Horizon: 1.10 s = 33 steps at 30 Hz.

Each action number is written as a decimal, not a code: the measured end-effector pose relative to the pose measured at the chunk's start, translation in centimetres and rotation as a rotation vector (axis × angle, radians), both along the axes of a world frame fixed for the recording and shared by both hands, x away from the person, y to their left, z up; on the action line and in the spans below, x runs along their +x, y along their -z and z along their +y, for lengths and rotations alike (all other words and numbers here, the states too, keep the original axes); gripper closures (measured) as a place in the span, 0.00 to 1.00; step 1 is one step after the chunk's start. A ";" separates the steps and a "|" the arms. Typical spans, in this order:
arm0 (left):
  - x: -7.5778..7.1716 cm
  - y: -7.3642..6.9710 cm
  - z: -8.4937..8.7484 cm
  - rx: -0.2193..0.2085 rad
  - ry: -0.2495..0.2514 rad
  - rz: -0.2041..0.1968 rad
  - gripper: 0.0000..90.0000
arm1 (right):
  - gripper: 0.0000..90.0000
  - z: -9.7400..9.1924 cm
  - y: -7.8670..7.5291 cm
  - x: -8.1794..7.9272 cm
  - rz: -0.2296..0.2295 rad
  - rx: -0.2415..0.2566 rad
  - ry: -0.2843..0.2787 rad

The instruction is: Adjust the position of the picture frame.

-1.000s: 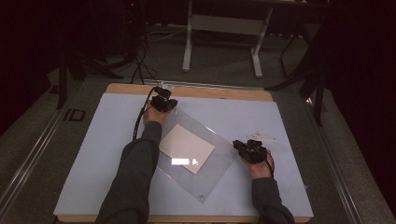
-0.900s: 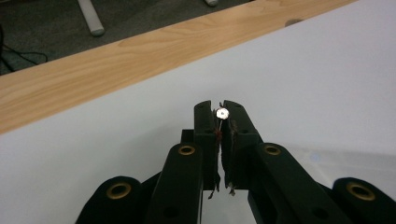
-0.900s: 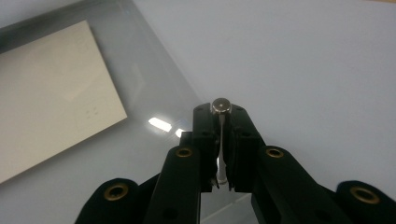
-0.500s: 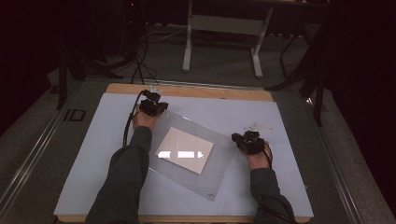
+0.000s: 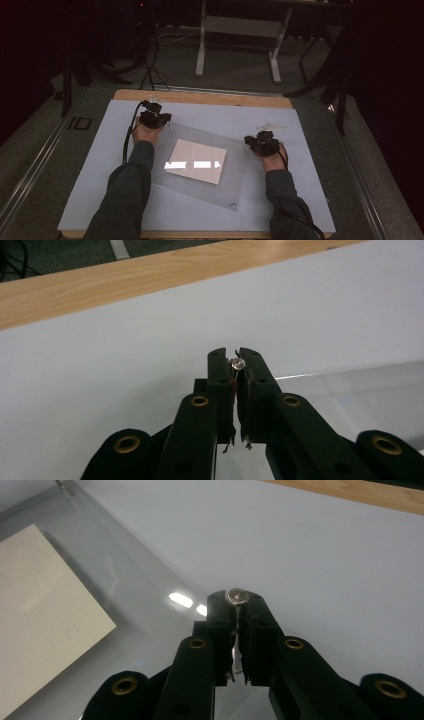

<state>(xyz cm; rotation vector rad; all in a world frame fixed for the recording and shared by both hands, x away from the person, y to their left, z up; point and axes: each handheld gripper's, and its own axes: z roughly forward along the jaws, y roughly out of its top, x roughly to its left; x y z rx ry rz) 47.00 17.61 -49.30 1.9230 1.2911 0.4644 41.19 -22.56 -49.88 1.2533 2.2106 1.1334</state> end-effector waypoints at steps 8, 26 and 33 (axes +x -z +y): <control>-1.2 -0.2 0.9 -0.001 -0.010 0.000 0.95 | 0.93 0.4 -0.4 1.3 0.008 -0.005 -0.012; -4.3 -0.2 1.9 0.008 -0.009 0.004 0.94 | 0.93 1.4 -0.2 4.5 0.057 -0.017 -0.009; -4.9 0.2 1.8 0.000 -0.004 -0.001 0.94 | 0.93 1.4 0.3 5.1 0.074 -0.022 0.004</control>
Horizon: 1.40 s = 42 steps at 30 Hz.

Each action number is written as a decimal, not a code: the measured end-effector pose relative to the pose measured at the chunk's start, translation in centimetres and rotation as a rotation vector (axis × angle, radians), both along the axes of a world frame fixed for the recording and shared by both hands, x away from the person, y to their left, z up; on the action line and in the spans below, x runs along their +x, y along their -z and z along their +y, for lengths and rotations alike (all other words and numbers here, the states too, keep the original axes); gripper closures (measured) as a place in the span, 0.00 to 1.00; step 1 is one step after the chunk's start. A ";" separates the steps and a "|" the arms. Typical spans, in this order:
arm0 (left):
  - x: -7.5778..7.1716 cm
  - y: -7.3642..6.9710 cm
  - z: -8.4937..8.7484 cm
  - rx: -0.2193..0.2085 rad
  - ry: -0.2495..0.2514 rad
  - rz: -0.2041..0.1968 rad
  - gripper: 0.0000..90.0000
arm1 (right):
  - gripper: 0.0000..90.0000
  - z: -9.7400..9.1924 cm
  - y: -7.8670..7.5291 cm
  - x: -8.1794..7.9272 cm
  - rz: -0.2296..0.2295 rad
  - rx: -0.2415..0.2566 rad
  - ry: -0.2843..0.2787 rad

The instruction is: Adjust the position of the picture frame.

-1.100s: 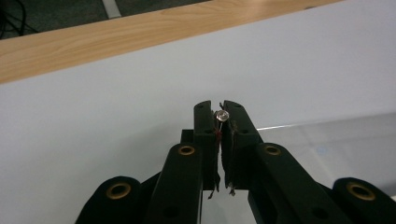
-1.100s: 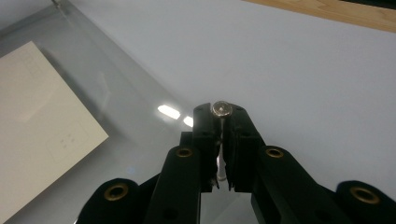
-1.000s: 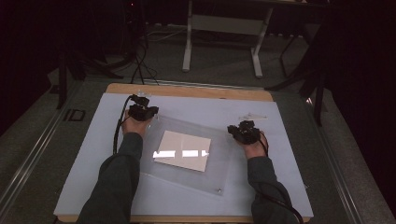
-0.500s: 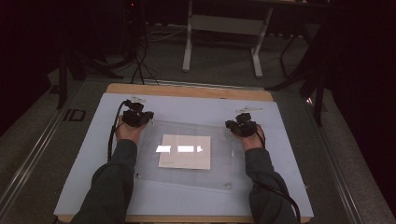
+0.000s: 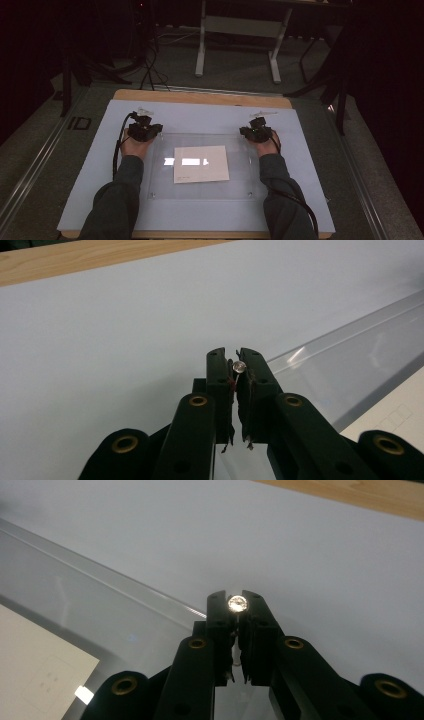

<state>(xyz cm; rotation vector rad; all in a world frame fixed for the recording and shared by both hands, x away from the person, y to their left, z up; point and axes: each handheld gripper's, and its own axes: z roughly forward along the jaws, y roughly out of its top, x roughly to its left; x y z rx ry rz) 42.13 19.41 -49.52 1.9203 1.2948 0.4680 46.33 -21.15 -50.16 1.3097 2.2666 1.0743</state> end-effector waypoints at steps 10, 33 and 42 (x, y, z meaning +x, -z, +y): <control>0.2 0.6 0.0 -0.009 -0.002 0.007 0.94 | 0.93 0.0 1.1 0.2 0.022 0.011 0.019; -0.1 2.1 1.0 -0.079 0.039 -0.075 0.87 | 0.92 -0.3 2.0 0.2 -0.003 0.069 0.009; -0.2 2.7 1.1 -0.107 0.045 -0.106 0.88 | 0.91 -0.6 2.5 -0.2 -0.034 0.122 0.027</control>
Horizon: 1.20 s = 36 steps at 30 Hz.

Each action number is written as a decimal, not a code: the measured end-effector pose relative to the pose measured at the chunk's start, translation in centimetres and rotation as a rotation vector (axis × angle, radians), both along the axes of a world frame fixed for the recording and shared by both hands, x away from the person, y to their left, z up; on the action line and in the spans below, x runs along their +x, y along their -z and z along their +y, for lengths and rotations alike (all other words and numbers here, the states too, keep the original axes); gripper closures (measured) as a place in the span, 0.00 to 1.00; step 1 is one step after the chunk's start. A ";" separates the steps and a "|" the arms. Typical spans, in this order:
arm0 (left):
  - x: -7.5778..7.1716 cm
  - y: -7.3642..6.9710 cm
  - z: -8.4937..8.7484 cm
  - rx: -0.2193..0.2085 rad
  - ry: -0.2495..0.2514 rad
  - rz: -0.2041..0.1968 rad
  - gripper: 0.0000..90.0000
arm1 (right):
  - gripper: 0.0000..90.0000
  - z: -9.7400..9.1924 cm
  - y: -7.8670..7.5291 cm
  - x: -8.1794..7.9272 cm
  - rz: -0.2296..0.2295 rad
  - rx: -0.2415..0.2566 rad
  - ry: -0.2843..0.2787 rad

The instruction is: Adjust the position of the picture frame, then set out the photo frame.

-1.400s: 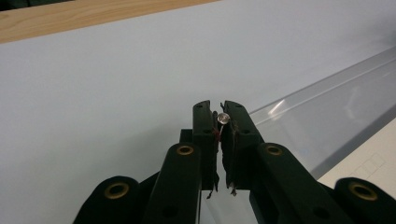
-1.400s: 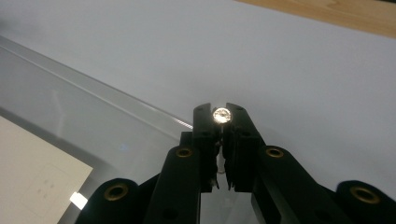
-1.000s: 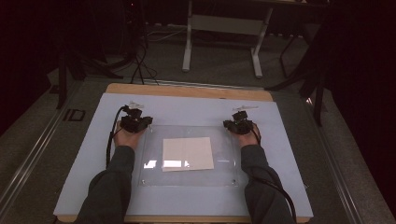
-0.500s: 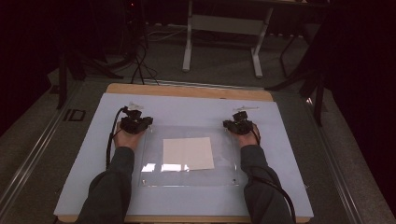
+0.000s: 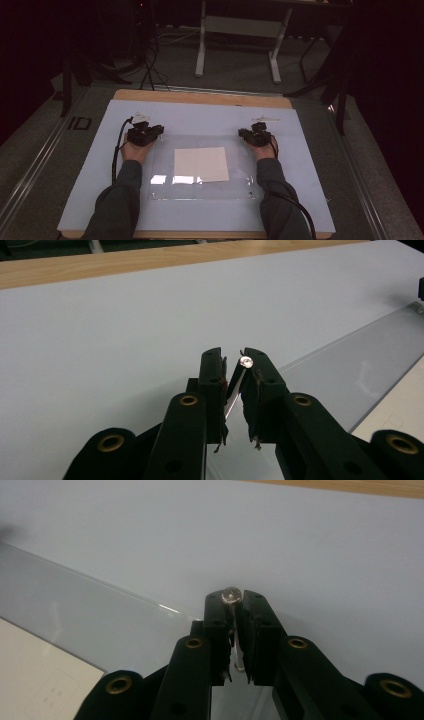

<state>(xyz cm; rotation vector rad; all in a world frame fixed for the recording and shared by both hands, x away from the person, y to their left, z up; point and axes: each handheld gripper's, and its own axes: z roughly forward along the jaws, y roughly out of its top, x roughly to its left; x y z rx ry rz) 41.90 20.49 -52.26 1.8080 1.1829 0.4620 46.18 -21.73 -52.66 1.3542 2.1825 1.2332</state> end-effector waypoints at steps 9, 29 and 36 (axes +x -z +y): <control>-0.1 0.5 0.1 -0.017 0.004 -0.006 0.89 | 0.92 0.3 0.0 -0.4 -0.020 -0.019 0.031; -0.5 0.7 -0.1 -0.024 0.000 -0.007 0.87 | 0.92 -0.2 0.2 -1.5 -0.037 -0.019 0.046; -0.6 0.8 0.2 -0.030 0.010 -0.011 0.91 | 0.89 -0.6 0.3 -1.5 -0.035 0.015 0.029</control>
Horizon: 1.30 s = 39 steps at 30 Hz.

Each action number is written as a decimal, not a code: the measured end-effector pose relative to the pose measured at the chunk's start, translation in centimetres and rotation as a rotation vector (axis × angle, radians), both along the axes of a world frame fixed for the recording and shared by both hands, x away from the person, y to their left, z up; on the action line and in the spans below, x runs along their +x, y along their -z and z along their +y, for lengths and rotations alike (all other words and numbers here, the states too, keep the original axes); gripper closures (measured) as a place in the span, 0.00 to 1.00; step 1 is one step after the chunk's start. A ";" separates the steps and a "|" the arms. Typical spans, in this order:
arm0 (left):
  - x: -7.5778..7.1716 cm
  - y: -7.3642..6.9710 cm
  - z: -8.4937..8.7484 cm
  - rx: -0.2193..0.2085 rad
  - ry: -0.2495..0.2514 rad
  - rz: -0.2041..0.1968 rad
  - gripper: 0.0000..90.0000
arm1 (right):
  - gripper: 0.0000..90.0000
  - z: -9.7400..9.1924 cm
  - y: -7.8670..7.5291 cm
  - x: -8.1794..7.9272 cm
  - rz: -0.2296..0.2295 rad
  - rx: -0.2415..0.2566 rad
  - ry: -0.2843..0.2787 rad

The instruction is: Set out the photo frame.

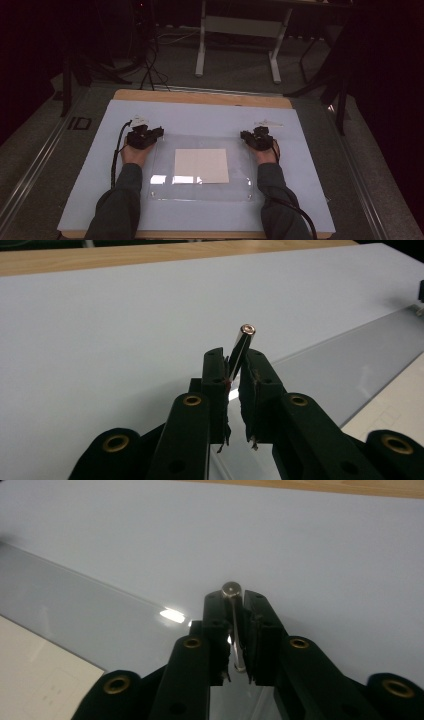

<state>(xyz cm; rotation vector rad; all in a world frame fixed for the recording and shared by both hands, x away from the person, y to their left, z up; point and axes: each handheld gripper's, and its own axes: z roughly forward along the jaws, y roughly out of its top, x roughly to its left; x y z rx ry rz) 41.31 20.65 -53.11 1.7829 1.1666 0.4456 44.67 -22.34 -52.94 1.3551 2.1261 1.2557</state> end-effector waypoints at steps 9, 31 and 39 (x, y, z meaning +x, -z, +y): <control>0.2 0.1 0.1 -0.013 0.006 0.000 0.90 | 0.90 -0.6 -0.2 -0.3 -0.020 0.012 -0.035; 0.4 -0.1 0.0 -0.046 0.009 -0.022 0.89 | 0.91 -0.5 -0.8 -0.5 -0.055 -0.002 -0.037; 0.9 -0.4 0.0 -0.045 -0.001 0.014 0.92 | 0.91 -0.7 -1.0 0.0 0.000 0.023 -0.030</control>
